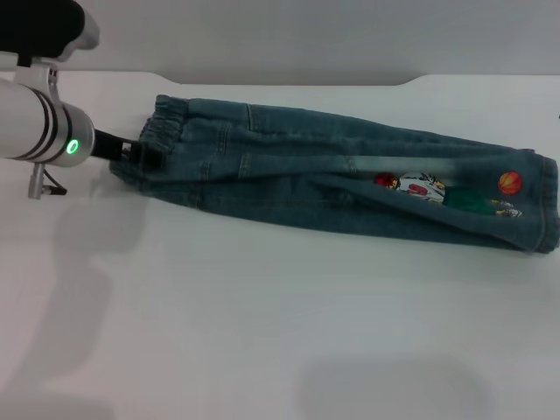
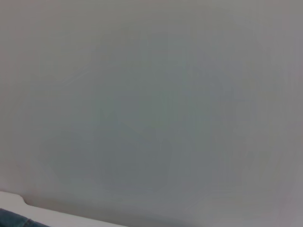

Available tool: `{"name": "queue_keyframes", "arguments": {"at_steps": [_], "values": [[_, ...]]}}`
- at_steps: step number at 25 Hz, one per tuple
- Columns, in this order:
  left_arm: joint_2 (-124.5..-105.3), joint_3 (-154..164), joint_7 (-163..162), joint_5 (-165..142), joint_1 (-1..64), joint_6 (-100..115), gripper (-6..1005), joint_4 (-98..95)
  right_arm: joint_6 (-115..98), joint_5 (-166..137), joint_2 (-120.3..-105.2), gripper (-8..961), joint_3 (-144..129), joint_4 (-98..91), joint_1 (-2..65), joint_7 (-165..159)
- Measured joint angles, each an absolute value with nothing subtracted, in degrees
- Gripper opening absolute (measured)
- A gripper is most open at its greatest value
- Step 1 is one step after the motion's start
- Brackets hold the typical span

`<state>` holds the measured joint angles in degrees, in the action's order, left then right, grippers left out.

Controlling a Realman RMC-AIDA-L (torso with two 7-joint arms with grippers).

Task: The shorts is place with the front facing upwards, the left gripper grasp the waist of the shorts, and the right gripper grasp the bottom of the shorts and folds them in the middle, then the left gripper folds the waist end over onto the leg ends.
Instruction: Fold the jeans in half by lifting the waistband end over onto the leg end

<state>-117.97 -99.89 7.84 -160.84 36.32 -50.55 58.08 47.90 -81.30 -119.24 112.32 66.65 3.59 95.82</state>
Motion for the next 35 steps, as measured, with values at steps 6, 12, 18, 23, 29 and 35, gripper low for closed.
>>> {"name": "queue_keyframes", "arguments": {"at_steps": [6,12,18,23,29,35], "values": [[-118.11,-99.42,8.04,-159.87,36.55,-52.29,846,58.06,48.18,-81.30,-119.27,-1,111.89,67.30,3.57,95.72],[-118.06,-99.41,8.29,-159.06,36.12,-52.19,844,57.96,48.24,-81.30,-119.27,-1,111.32,68.13,3.08,95.30],[-118.10,-97.87,11.25,-156.60,35.72,-51.47,786,57.91,48.26,-79.20,-119.19,-1,111.03,69.99,1.59,95.09],[-118.18,-94.06,13.00,-150.90,33.12,-47.57,711,59.03,48.26,-78.34,-119.23,-1,110.74,72.11,-0.09,95.04],[-118.21,-92.79,12.69,-148.24,27.83,-45.59,542,65.54,48.26,-78.26,-119.27,-1,110.60,72.11,-0.49,94.45],[-118.19,-92.14,12.37,-148.18,24.69,-46.29,367,70.62,48.25,-77.77,-119.27,-1,110.44,71.86,-0.53,94.37]]}}
